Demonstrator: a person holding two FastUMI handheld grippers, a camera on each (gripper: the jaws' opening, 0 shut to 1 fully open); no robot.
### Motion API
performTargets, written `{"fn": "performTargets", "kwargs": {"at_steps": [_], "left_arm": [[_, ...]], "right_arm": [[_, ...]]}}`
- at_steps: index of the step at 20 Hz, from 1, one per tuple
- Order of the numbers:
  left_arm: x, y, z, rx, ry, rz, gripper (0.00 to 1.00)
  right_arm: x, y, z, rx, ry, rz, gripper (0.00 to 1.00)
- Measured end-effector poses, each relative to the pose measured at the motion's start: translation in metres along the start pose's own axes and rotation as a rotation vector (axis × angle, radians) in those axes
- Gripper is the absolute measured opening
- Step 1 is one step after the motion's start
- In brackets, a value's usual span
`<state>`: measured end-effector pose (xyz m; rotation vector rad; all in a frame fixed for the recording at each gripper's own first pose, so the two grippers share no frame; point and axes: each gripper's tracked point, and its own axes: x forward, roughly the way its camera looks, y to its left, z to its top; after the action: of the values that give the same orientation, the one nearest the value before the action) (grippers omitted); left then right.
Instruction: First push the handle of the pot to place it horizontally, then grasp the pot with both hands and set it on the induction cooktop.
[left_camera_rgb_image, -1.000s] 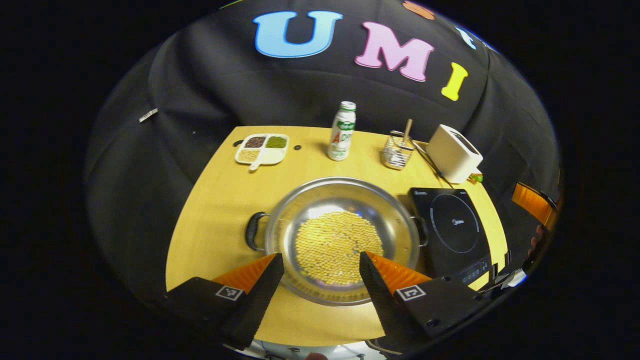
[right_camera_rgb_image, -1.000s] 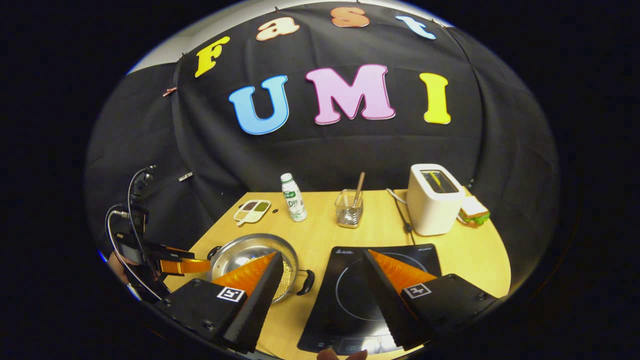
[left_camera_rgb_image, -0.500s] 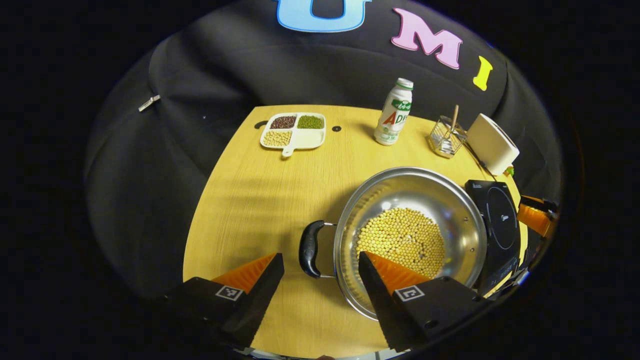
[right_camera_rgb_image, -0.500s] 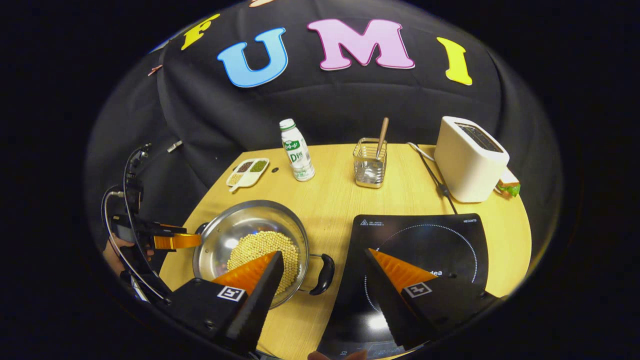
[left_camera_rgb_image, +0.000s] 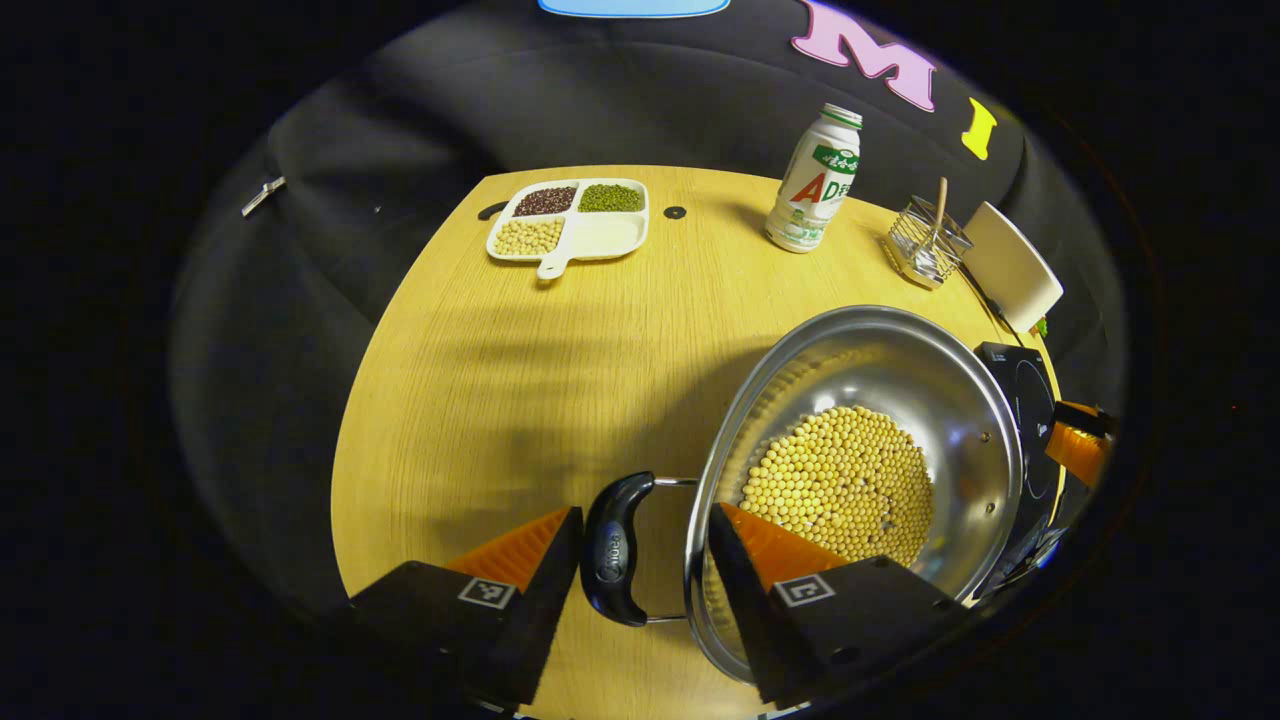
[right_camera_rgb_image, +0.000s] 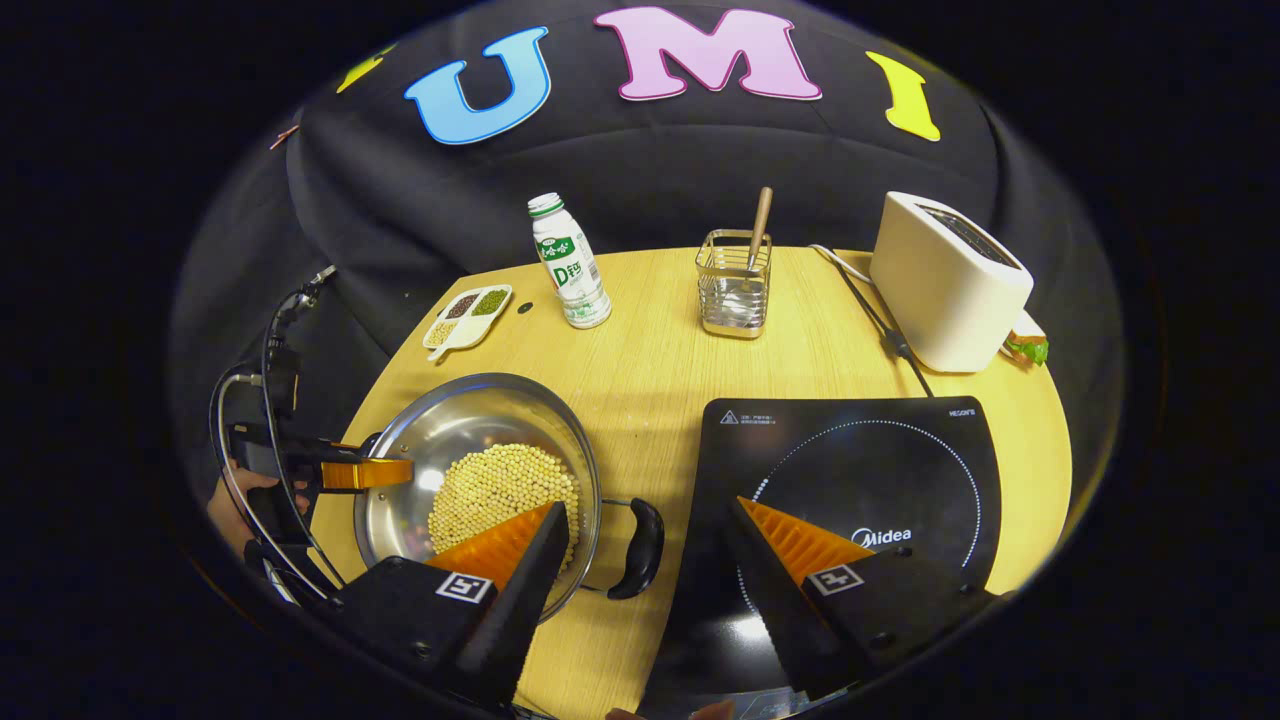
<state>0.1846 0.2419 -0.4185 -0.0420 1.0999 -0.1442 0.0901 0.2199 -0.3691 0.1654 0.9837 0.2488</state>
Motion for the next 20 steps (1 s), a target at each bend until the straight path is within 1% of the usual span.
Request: {"fn": "performTargets", "kwargs": {"at_steps": [1, 3, 4, 5, 10, 11, 14, 15, 16, 17, 18, 19, 20], "left_arm": [[0.001, 0.000, -0.001, -0.003, -0.002, -0.003, 0.73], [0.000, 0.000, -0.001, 0.004, -0.005, -0.014, 0.67], [0.000, 0.000, -0.001, 0.008, -0.008, -0.020, 0.68], [0.001, 0.002, 0.000, 0.009, -0.011, -0.024, 0.66], [-0.001, 0.006, -0.001, 0.013, -0.011, -0.020, 0.65], [-0.001, 0.006, -0.001, 0.016, -0.010, -0.021, 0.65], [0.000, 0.006, 0.001, 0.025, -0.006, -0.020, 0.65], [-0.001, 0.006, 0.000, 0.026, -0.003, -0.019, 0.65], [-0.001, 0.007, 0.000, 0.024, -0.003, -0.017, 0.65], [-0.001, 0.007, 0.000, 0.021, -0.004, -0.016, 0.65], [0.000, 0.007, 0.000, 0.019, -0.008, -0.015, 0.65], [-0.002, 0.007, 0.000, 0.015, -0.012, -0.014, 0.61], [-0.003, 0.006, 0.001, 0.012, -0.017, -0.012, 0.65]], "right_arm": [[0.003, 0.000, 0.000, -0.002, 0.004, -0.001, 0.98], [0.011, 0.001, -0.007, -0.004, 0.019, -0.003, 0.97], [0.015, 0.005, -0.010, 0.000, 0.033, 0.005, 0.98], [0.017, 0.008, -0.013, 0.007, 0.044, 0.013, 0.94], [0.037, 0.014, -0.031, -0.027, 0.089, 0.010, 0.94], [0.041, 0.016, -0.034, -0.034, 0.102, 0.006, 0.89], [0.055, 0.015, -0.043, -0.044, 0.135, -0.013, 0.87], [0.062, 0.010, -0.046, -0.048, 0.141, -0.041, 0.77], [0.056, 0.009, -0.040, -0.034, 0.131, -0.044, 0.73], [0.064, 0.010, -0.044, -0.026, 0.145, -0.051, 0.66], [0.062, 0.010, -0.042, -0.021, 0.149, -0.056, 0.66], [0.062, 0.009, -0.042, -0.028, 0.151, -0.058, 0.63], [0.064, 0.009, -0.040, -0.016, 0.149, -0.063, 0.63]]}}
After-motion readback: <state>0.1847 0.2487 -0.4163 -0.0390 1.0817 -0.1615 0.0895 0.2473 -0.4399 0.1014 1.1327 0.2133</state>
